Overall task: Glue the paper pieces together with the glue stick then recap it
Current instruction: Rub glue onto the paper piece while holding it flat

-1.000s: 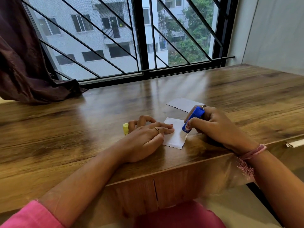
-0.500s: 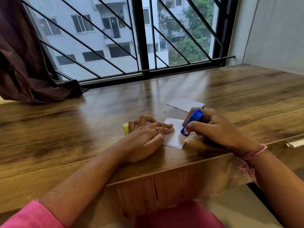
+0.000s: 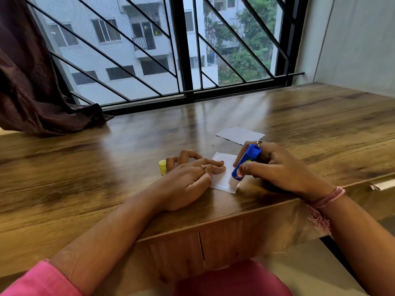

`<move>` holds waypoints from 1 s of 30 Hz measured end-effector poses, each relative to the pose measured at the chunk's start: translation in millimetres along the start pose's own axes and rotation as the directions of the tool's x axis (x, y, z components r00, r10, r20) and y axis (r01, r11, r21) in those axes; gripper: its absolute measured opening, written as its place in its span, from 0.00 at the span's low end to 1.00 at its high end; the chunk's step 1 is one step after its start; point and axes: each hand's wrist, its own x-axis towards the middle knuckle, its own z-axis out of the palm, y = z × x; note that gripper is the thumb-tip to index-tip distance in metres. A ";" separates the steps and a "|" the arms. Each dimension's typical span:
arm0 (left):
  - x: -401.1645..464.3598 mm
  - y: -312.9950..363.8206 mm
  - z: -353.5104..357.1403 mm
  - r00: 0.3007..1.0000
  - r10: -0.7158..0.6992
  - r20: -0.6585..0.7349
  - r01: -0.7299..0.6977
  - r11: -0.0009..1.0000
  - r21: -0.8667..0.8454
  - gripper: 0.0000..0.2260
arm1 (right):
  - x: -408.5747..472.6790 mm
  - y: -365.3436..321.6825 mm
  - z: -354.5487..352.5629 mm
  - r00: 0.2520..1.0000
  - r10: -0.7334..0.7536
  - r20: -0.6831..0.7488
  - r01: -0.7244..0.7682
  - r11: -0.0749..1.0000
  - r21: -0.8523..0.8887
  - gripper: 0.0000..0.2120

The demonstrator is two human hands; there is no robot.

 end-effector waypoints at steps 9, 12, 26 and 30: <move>-0.4 0.8 -0.4 1.000 -0.007 0.004 0.007 1.000 0.002 0.22 | -0.3 1.4 0.8 1.000 -0.014 0.006 0.014 1.000 -0.008 0.07; -0.4 0.3 -0.1 1.000 -0.005 0.006 0.005 1.000 -0.010 0.23 | 0.8 3.6 0.7 0.998 0.011 -0.057 -0.012 1.000 -0.010 0.07; -0.6 0.2 -0.3 1.000 0.001 0.007 -0.001 1.000 0.000 0.22 | -1.8 -1.4 1.2 0.998 -0.045 0.042 0.046 0.998 -0.033 0.03; -0.8 -0.4 0.8 1.000 0.012 -0.005 -0.012 0.999 0.032 0.22 | 0.2 4.0 0.4 0.997 0.001 -0.080 -0.003 1.000 -0.025 0.04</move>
